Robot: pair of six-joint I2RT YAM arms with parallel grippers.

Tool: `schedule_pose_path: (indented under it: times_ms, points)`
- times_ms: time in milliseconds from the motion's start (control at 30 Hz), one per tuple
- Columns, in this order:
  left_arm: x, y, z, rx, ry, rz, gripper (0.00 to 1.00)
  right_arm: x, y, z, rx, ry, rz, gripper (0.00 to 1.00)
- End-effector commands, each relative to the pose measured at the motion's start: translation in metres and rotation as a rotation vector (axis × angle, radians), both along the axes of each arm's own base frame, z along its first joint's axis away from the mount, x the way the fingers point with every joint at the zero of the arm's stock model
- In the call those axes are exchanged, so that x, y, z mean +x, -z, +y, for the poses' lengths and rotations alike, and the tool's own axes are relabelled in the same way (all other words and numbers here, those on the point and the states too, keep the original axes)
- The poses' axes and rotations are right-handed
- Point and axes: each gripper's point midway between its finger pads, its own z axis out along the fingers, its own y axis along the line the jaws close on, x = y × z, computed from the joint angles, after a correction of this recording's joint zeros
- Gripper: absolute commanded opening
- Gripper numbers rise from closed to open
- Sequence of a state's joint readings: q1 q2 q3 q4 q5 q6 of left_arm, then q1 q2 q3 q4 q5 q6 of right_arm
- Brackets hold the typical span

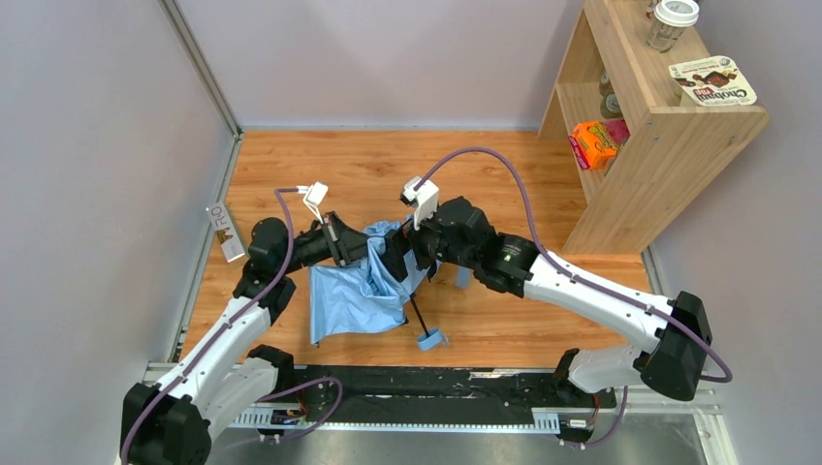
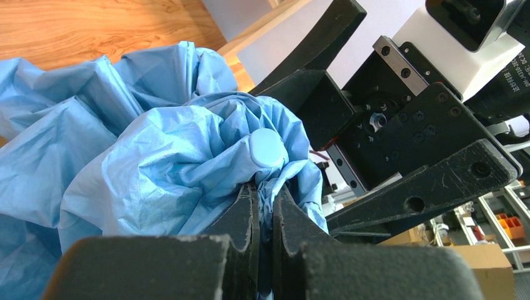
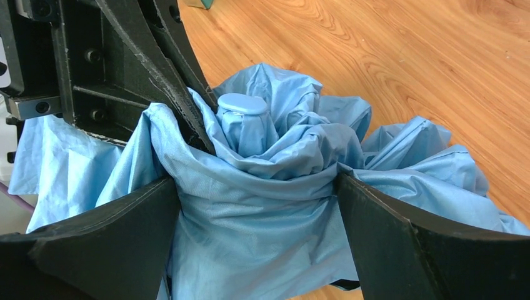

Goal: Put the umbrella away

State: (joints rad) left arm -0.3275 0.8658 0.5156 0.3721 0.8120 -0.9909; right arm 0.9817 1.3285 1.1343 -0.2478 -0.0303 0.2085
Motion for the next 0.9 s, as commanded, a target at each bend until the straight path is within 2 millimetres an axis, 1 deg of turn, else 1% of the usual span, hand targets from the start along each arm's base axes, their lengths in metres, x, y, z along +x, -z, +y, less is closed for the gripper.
schedule_pose_path:
  times_ms: [0,67,100,133,167,200,233,300,333,400,433,500,533,567,633,667,733,833,867]
  points:
    - [-0.030,-0.066,-0.005,-0.080,0.127,-0.235,0.00,0.011,0.035,-0.040,-0.186,0.102,0.013,1.00]
    - [-0.031,-0.068,-0.005,-0.099,0.135,-0.243,0.00,-0.001,0.039,-0.032,-0.141,0.031,0.066,1.00]
    - [-0.035,-0.077,-0.005,-0.126,0.146,-0.295,0.00,-0.006,0.038,-0.024,-0.089,-0.016,0.097,1.00]
    - [-0.037,-0.076,-0.005,-0.148,0.156,-0.270,0.00,-0.010,0.039,-0.018,-0.050,-0.052,0.110,1.00]
    - [-0.040,-0.083,-0.005,-0.171,0.175,-0.321,0.00,-0.013,0.041,-0.013,-0.029,-0.079,0.114,1.00]
    - [-0.043,-0.086,-0.005,-0.193,0.193,-0.300,0.00,-0.016,0.042,-0.006,-0.009,-0.110,0.120,1.00]
    - [-0.047,-0.092,-0.005,-0.216,0.211,-0.350,0.00,-0.017,0.044,-0.001,-0.001,-0.131,0.128,1.00]
    - [-0.054,-0.103,-0.004,-0.268,0.230,-0.383,0.00,-0.020,0.050,0.009,-0.003,-0.182,0.153,1.00]
    - [-0.058,-0.108,-0.002,-0.294,0.238,-0.397,0.00,-0.023,0.047,0.015,0.006,-0.211,0.156,1.00]
    - [-0.061,-0.111,-0.004,-0.305,0.252,-0.399,0.00,-0.029,0.037,0.027,0.072,-0.268,0.157,1.00]
    - [-0.061,-0.112,-0.004,-0.306,0.253,-0.402,0.00,-0.032,0.028,0.033,0.116,-0.301,0.151,1.00]
    - [-0.064,-0.114,-0.005,-0.313,0.258,-0.412,0.00,-0.035,0.022,0.041,0.152,-0.337,0.156,1.00]
    - [-0.066,-0.115,-0.005,-0.318,0.263,-0.420,0.00,-0.039,0.025,0.043,0.154,-0.363,0.180,0.98]
    - [-0.067,-0.116,-0.006,-0.320,0.267,-0.427,0.00,-0.039,0.020,0.049,0.183,-0.384,0.175,0.97]
    - [-0.070,-0.117,-0.008,-0.326,0.274,-0.435,0.00,-0.047,0.017,0.057,0.215,-0.436,0.194,0.94]
    - [-0.072,-0.117,-0.009,-0.328,0.281,-0.437,0.00,-0.048,0.019,0.059,0.222,-0.440,0.203,0.94]
    - [-0.073,-0.117,-0.010,-0.334,0.284,-0.444,0.00,-0.051,0.021,0.063,0.239,-0.448,0.225,0.90]
    - [-0.075,-0.118,-0.011,-0.340,0.287,-0.455,0.00,-0.053,0.024,0.066,0.252,-0.448,0.245,0.79]
    - [-0.074,-0.118,-0.011,-0.338,0.287,-0.456,0.00,-0.054,0.024,0.066,0.257,-0.454,0.251,0.74]
